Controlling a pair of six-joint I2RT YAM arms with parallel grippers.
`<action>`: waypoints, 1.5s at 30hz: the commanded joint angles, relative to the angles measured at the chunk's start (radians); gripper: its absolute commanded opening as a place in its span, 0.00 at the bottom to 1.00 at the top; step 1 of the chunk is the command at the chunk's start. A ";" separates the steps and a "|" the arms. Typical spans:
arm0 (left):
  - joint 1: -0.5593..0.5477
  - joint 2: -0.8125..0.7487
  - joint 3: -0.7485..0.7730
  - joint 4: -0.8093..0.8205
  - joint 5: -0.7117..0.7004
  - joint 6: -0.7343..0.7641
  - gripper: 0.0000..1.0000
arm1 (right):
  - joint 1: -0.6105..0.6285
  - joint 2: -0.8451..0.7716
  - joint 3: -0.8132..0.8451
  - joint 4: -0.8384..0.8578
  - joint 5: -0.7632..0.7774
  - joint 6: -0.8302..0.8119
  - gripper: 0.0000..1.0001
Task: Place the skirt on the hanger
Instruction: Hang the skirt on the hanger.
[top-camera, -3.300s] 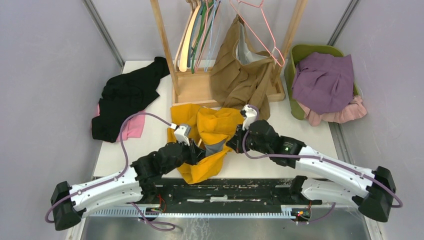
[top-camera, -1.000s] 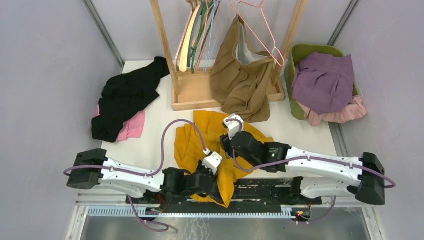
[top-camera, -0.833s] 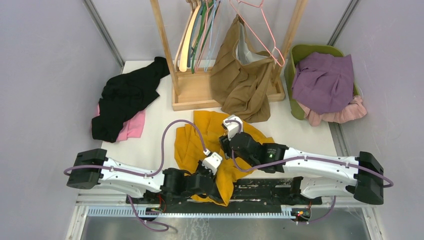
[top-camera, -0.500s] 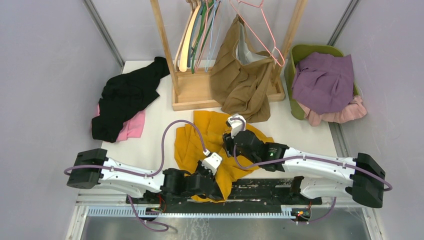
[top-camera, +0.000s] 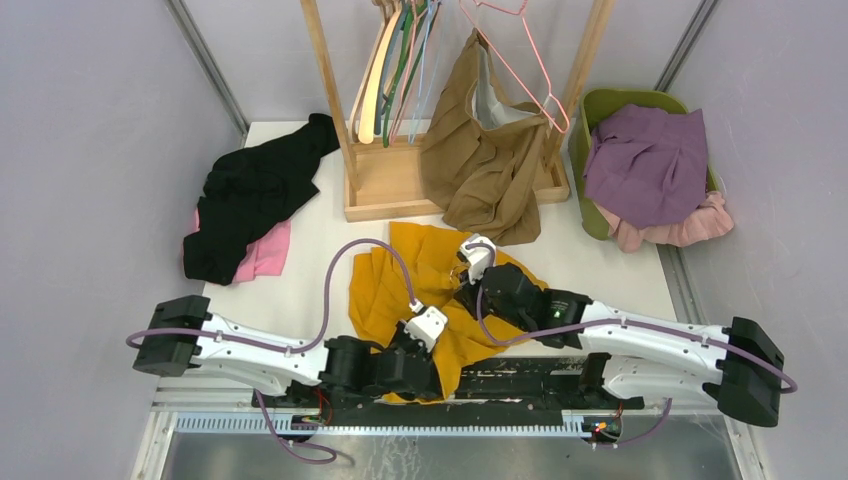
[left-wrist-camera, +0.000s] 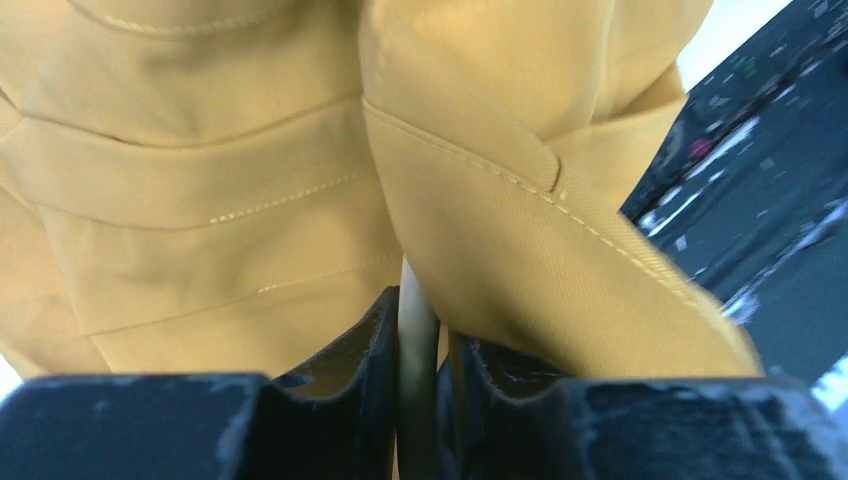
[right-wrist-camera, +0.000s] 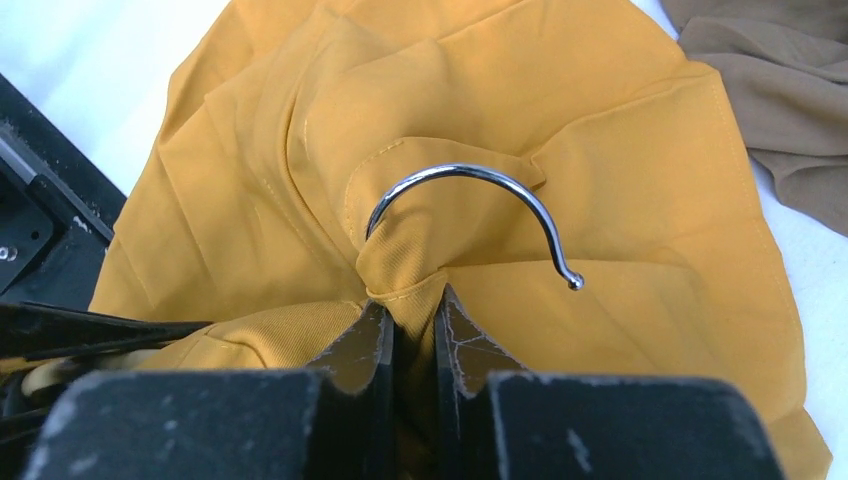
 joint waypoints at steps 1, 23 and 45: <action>-0.011 -0.071 0.104 -0.011 -0.043 -0.045 0.35 | -0.002 -0.053 -0.025 0.008 -0.018 0.017 0.01; -0.011 -0.250 0.225 -0.665 0.182 -0.743 0.44 | 0.000 -0.131 -0.029 -0.028 0.015 0.009 0.01; -0.011 -0.249 0.157 -0.652 0.369 -0.775 0.52 | -0.001 -0.144 -0.043 -0.020 0.016 0.012 0.01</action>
